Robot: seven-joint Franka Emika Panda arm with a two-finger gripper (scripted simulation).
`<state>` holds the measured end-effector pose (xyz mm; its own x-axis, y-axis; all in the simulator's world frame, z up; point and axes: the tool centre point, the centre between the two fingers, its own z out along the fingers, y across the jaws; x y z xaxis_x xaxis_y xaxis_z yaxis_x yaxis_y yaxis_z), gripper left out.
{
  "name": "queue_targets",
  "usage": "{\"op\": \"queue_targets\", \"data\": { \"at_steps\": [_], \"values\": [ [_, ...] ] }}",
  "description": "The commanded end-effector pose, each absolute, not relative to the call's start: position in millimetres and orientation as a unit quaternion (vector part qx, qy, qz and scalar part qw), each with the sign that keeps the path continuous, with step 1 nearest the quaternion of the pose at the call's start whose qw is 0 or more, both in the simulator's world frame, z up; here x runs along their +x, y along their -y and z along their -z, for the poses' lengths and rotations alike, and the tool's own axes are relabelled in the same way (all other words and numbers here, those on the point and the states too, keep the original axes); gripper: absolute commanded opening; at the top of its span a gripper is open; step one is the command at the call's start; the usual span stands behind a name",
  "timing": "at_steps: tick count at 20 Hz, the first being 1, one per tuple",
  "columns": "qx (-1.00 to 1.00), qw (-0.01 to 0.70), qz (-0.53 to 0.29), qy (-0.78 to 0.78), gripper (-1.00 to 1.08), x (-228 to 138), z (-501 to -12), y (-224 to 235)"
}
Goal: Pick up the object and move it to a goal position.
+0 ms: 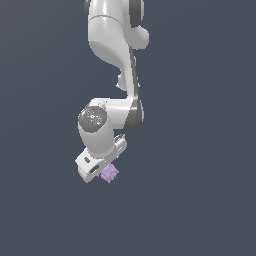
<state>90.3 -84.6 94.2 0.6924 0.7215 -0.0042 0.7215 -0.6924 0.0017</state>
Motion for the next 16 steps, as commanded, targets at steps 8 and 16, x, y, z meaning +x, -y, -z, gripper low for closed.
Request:
{"op": "queue_targets", "data": {
  "at_steps": [8,16],
  "values": [
    [0.912,0.000,0.000,-0.411,1.00,94,-90,89],
    [0.911,0.000,0.000,-0.412,1.00,94,-62,89]
  ]
}}
